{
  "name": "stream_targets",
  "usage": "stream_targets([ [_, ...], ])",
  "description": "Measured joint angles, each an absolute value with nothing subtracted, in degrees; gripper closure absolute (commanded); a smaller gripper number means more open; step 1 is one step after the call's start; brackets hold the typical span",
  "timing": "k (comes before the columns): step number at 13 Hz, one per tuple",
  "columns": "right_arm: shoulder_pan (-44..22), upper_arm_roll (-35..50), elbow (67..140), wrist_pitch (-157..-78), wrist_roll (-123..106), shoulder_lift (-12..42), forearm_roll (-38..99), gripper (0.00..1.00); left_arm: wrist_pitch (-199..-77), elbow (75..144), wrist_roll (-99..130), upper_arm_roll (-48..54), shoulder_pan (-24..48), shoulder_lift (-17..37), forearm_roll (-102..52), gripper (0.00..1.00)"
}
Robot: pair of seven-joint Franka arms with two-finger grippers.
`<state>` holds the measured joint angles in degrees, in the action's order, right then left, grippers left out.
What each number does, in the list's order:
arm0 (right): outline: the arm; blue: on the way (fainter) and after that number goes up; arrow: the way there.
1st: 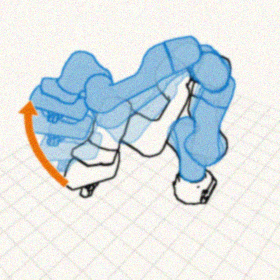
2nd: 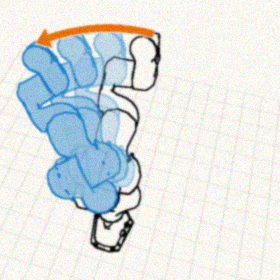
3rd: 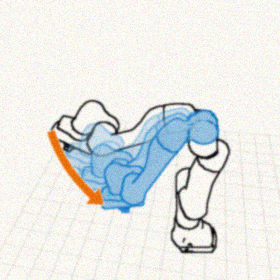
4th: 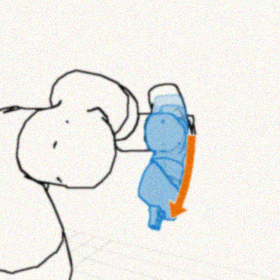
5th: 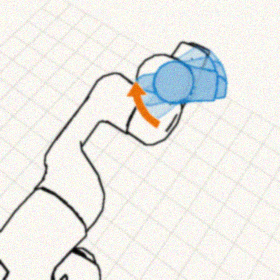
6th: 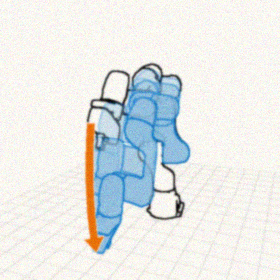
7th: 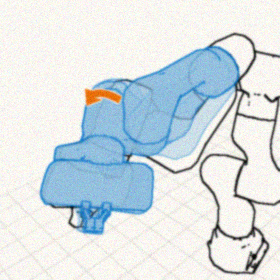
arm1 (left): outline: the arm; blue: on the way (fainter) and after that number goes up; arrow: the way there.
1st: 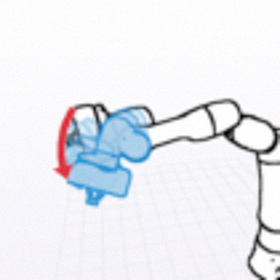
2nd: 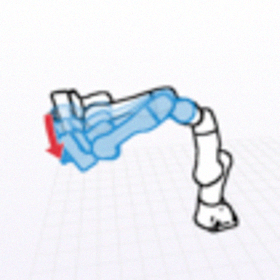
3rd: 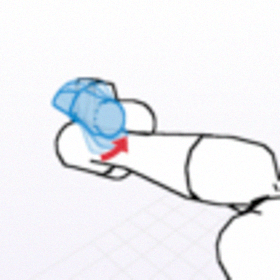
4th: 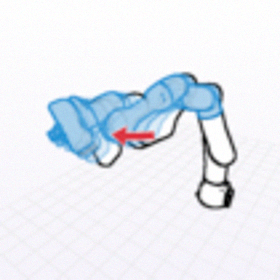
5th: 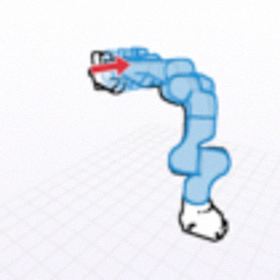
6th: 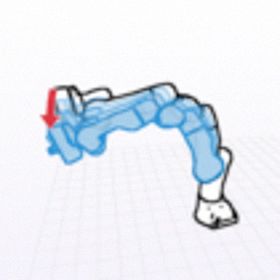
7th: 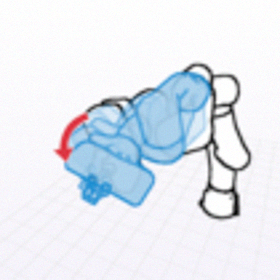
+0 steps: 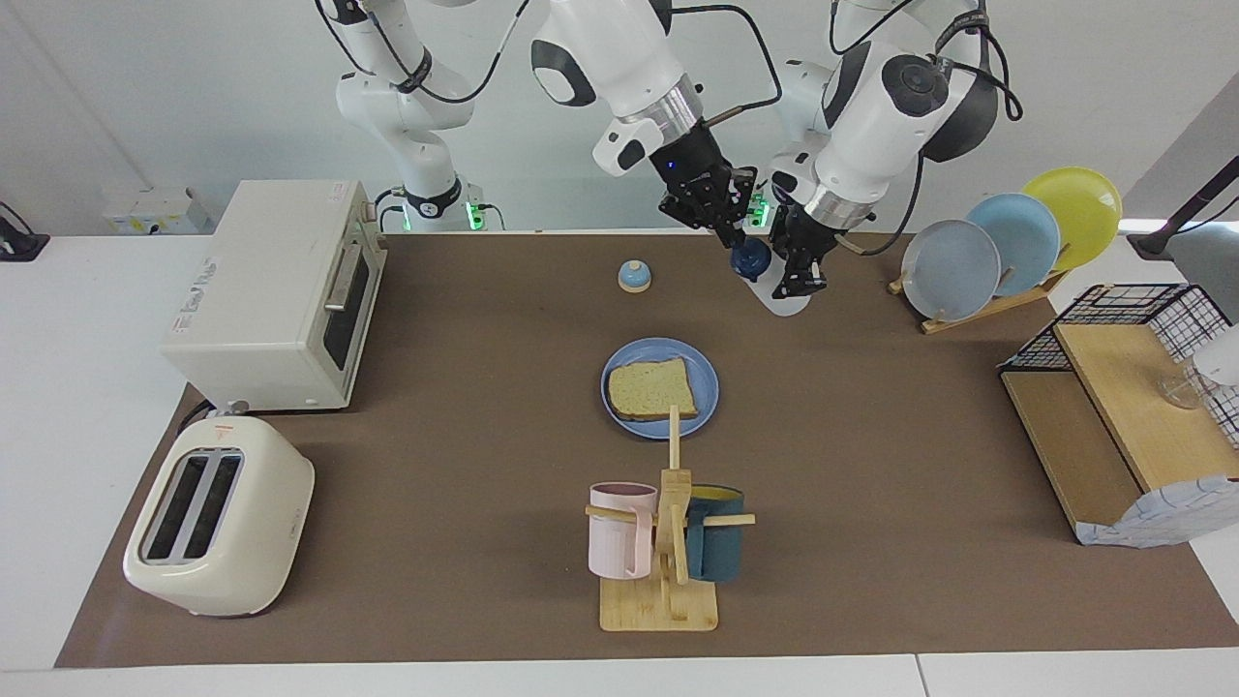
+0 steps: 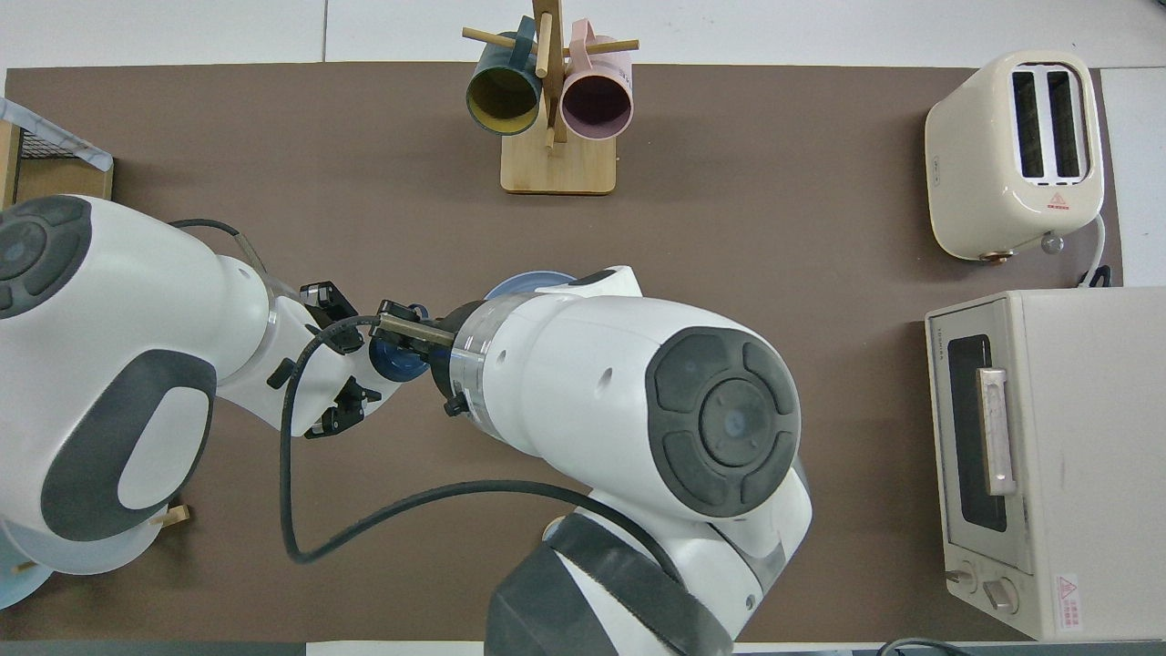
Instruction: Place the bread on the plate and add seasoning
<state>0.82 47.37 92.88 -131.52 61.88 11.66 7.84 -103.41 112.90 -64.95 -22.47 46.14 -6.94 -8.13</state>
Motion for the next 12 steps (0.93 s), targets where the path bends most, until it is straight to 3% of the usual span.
stream_targets([
  [12, 0.85, 45.07, 91.1, -129.76, 67.4, 12.21, 14.21, 1.0, -103.9, 112.27, -64.82, -22.23, 46.2, -7.5, -8.28, 1.0],
])
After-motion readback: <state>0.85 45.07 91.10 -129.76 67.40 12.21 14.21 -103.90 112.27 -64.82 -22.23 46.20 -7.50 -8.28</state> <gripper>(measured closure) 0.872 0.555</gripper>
